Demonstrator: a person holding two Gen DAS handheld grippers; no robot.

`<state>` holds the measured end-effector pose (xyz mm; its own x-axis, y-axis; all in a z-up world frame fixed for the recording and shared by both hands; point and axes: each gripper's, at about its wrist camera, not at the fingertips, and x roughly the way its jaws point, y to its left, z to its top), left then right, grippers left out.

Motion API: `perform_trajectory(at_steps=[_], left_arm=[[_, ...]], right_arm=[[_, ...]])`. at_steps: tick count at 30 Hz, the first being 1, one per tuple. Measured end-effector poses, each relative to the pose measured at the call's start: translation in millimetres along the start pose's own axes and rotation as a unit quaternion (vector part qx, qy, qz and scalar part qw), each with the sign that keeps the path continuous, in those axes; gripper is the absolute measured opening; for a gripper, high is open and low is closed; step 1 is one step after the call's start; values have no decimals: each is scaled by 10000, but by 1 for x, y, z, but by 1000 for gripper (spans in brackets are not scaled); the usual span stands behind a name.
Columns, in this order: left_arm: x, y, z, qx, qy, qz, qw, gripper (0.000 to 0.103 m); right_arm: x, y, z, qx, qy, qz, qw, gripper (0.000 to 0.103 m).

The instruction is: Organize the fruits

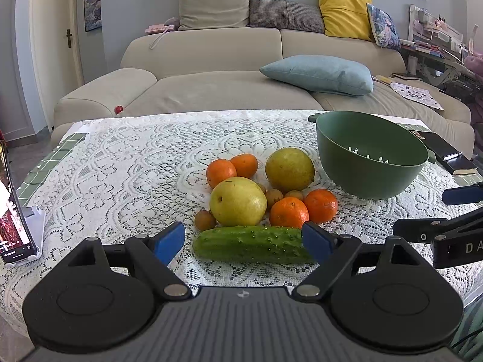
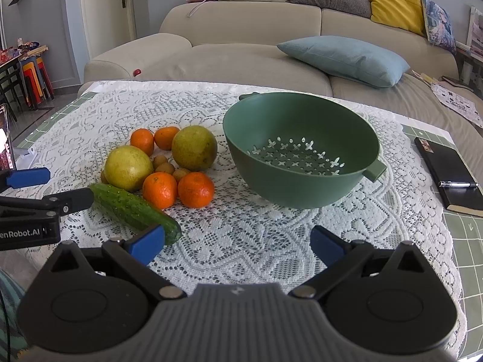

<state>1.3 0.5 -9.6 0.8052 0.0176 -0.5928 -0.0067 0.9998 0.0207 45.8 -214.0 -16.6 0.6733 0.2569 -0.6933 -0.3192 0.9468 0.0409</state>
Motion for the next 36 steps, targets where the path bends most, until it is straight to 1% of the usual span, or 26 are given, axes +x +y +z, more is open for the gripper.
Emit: perform_trajectory(at_steps=[34, 36], left_arm=[[0, 0, 0, -8, 7, 3, 10000, 102], [0, 1, -2, -25, -8, -23, 10000, 102]], right_arm=[[3, 4, 0, -68, 28, -12, 10000, 99], [3, 2, 0, -45, -42, 81, 9999, 99]])
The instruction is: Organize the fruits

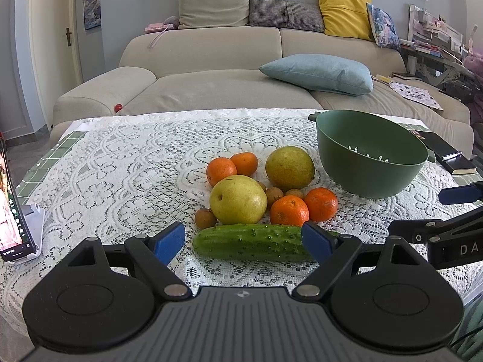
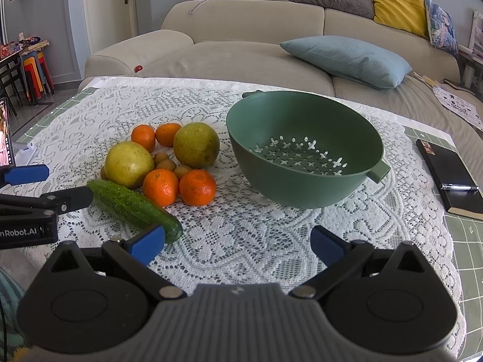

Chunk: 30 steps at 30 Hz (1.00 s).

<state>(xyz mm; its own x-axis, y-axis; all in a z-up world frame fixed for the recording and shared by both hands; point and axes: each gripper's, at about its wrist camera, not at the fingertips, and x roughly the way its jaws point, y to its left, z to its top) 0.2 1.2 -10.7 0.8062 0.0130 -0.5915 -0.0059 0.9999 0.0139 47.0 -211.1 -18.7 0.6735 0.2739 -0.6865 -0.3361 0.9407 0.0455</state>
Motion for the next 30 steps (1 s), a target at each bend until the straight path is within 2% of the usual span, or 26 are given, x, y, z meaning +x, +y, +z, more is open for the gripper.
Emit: perform_trajectory(at_steps=[5, 8, 11, 16, 18, 20, 23, 26, 30], left_arm=[[1, 6, -1, -147, -102, -200, 9996, 101], [6, 12, 0, -279, -95, -314, 9991, 92], [11, 14, 3, -312, 2, -294, 9991, 91], [16, 14, 9, -217, 104, -365, 9990, 91], [18, 17, 14, -228, 112, -426, 9988, 86], [20, 19, 19, -233, 180, -463, 9985, 81], [25, 20, 27, -152, 293, -524, 9981, 72], [32, 15, 35, 221, 441, -519, 9974, 72], [39, 16, 44, 406, 609, -479, 9962, 71]], right_arm=[[2, -4, -1, 41, -312, 245, 9992, 99], [6, -3, 0, 80, -415, 401, 9983, 98], [8, 0, 3, 32, -537, 687, 9962, 89], [16, 12, 7, -370, -596, 809, 9943, 87], [21, 16, 10, -571, -555, 858, 9931, 81], [25, 19, 16, -762, -548, 835, 9921, 80], [30, 20, 24, -1020, -580, 817, 9897, 70], [35, 19, 35, -1132, -557, 854, 9883, 69], [40, 17, 50, -1274, -498, 1009, 9855, 65]])
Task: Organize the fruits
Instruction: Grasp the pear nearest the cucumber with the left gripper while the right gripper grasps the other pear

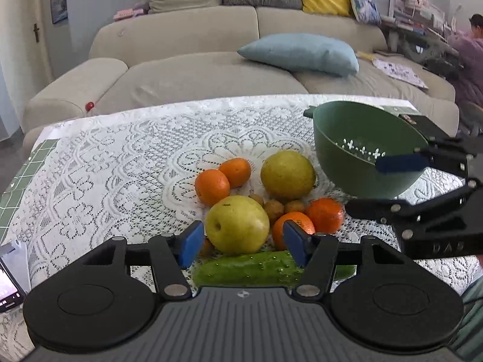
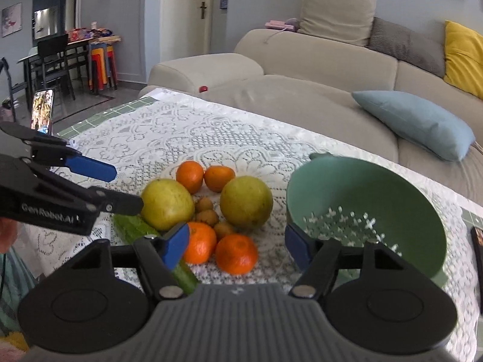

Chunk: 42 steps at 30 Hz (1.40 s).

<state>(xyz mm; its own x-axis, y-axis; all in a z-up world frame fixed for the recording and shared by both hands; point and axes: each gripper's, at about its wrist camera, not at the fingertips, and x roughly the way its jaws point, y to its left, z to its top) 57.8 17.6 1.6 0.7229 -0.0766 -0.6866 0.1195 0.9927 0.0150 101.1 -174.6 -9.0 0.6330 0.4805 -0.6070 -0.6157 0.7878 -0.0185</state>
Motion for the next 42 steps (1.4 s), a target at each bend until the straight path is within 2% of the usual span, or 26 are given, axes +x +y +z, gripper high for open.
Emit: perform_trajectory(at_steps=[4, 9, 13, 21, 25, 30, 37, 42], left_arm=[[7, 9, 8, 1, 155, -125, 9998, 71], [22, 8, 12, 412, 513, 121, 9978, 71], [30, 11, 16, 469, 820, -201, 9953, 74], [44, 21, 24, 536, 1003, -372, 9928, 84], [53, 25, 25, 447, 1126, -422, 9917, 84], [64, 28, 25, 253, 1217, -583, 9905, 87], [81, 24, 24, 425, 1383, -604, 9876, 87], [89, 22, 24, 488, 1432, -577, 9868, 87]], right_arm=[[11, -5, 15, -298, 164, 128, 9993, 62], [26, -14, 32, -526, 343, 386, 9973, 62], [38, -13, 43, -957, 470, 528, 9929, 62], [67, -6, 55, -1839, 856, 794, 9760, 58], [79, -5, 60, -1922, 1053, 1032, 9702, 58], [96, -3, 63, -2040, 1384, 983, 9641, 58], [119, -1, 69, -2387, 1821, 933, 9493, 58], [128, -6, 73, -2284, 2012, 1106, 9461, 60]])
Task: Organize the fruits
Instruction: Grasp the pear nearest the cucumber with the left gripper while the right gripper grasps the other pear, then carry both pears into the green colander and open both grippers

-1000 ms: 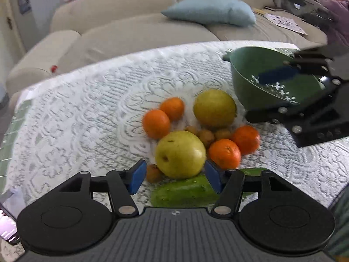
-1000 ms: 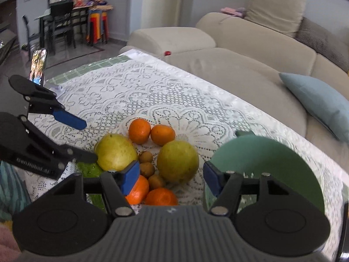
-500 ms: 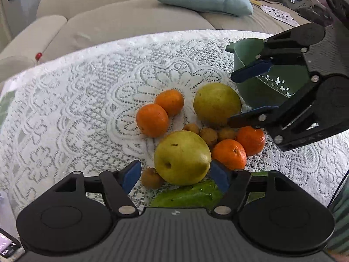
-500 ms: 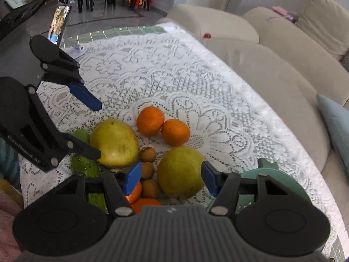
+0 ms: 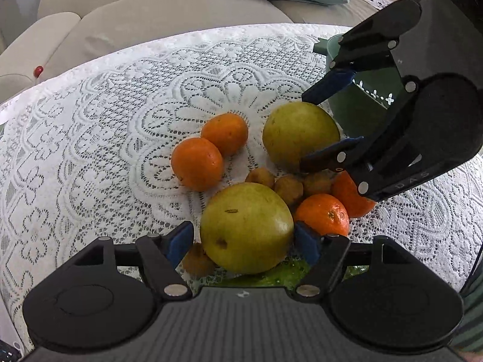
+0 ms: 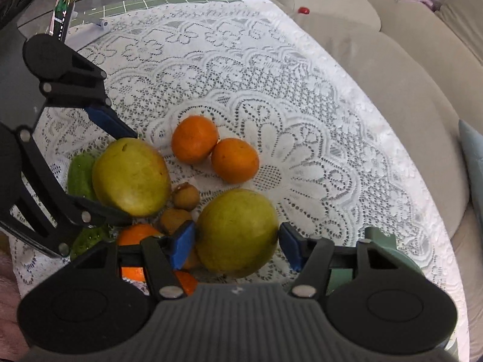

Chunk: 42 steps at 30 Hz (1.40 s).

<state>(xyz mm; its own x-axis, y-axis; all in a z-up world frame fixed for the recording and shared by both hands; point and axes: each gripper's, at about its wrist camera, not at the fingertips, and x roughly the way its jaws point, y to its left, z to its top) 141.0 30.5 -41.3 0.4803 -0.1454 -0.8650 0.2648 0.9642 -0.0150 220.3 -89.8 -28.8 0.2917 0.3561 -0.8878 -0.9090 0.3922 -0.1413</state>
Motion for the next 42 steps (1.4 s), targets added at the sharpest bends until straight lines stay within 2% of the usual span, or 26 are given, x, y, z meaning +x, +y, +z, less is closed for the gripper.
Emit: perform_trajectory(at_steps=[8, 10, 12, 13, 26, 32, 37, 42], left_arm=[[4, 7, 2, -98, 25, -167, 9998, 87], [4, 9, 1, -147, 10, -227, 9996, 84], [3, 9, 0, -204, -22, -320, 9993, 75], [2, 8, -1, -218, -52, -319, 9992, 75], [-7, -6, -4, -371, -305, 119, 9988, 74], [-21, -8, 0, -489, -489, 298, 9972, 74], [-33, -5, 2, -791, -559, 408, 9945, 74], [-51, -7, 9, -1158, -790, 677, 9878, 74]], right_arm=[[12, 0, 5, -89, 147, 14, 9999, 64], [14, -1, 6, -76, 157, 12, 9998, 64], [16, -1, 7, -86, 152, -21, 9998, 64], [16, -1, 7, -85, 143, -36, 9999, 64], [15, 9, 6, -158, 70, -370, 9992, 63], [3, 10, 8, -180, -94, -528, 9984, 63], [-13, 13, 12, -277, -235, -586, 9976, 63], [-33, 12, 14, -271, -336, -655, 9969, 63]])
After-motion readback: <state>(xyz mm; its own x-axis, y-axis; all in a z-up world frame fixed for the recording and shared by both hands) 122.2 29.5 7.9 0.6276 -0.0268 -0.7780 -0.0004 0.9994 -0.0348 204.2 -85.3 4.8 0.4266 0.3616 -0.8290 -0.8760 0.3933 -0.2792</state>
